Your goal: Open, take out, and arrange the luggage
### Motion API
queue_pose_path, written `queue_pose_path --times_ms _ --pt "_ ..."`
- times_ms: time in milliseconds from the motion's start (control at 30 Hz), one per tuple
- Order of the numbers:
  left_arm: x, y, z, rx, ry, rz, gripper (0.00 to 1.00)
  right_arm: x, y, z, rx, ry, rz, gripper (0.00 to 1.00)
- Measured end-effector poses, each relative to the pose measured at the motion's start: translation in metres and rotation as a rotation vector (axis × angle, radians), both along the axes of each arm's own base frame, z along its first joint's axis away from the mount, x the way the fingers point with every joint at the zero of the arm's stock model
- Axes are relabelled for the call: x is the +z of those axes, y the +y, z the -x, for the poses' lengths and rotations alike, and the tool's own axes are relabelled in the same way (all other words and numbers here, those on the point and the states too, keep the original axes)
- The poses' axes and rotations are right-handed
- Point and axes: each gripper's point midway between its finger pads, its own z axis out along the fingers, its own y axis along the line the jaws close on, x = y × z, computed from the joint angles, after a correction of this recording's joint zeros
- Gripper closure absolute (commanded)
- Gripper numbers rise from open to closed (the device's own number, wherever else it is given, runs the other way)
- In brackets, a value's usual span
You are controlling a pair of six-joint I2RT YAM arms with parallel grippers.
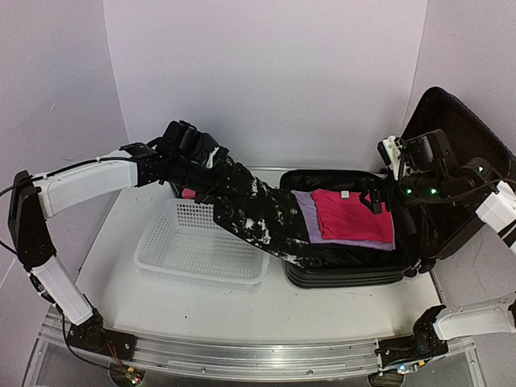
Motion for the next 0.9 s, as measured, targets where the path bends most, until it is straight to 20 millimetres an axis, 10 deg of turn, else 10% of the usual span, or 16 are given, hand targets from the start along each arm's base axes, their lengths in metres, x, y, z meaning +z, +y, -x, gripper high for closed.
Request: queue_pose_path --times_ms 367,900 --pt "0.001 0.040 0.023 -0.027 -0.019 -0.052 1.00 -0.003 0.004 0.001 0.006 0.017 -0.018 0.08" --pt "-0.059 0.106 0.003 0.002 0.032 -0.190 1.00 -0.003 0.007 0.002 0.013 0.028 -0.042 0.07"
